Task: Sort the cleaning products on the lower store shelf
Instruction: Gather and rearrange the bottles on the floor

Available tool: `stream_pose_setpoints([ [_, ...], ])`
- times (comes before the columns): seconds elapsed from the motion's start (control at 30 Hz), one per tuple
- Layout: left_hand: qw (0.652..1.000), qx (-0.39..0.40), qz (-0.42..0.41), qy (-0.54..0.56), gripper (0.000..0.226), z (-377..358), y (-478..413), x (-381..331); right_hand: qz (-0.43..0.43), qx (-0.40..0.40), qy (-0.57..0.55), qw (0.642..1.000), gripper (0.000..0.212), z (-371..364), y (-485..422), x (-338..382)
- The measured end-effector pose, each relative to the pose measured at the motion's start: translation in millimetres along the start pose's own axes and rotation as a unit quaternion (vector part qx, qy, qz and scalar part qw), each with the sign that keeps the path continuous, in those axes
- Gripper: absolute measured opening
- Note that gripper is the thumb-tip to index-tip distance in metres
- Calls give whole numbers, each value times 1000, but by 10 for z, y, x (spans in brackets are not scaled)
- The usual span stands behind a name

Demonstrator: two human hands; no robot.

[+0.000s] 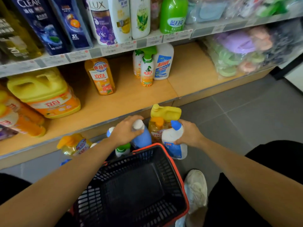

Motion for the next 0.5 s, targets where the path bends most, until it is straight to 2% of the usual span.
stream_pose_setpoints([
  [0.17, 999, 6, 38, -11, 48, -51, -231, -5, -1, 28, 22, 999, 57, 21, -163, -149],
  [0.27, 998, -27, 52, 10, 45, -73, -332, -53, 5, 46, 81, 996, 52, 88, -263, -173],
  [0.4, 993, -82, 80, 14, 31, -94, -369, -58, 12, 114, 155, 981, 49, 62, -402, -161],
  [0.5, 990, -112, 90, -2, 23, -92, -338, -46, -6, 196, 193, 961, 48, 57, -503, -186],
])
Point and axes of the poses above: each hand's wrist, its own y-axis away from the middle knuckle, its own z-axis out of the back of the hand, x = y × z, the point moved 9 cm from there along -y, towards the middle knuckle, and after that the axes turned 2 degrees about z, right-handed, at the moved point
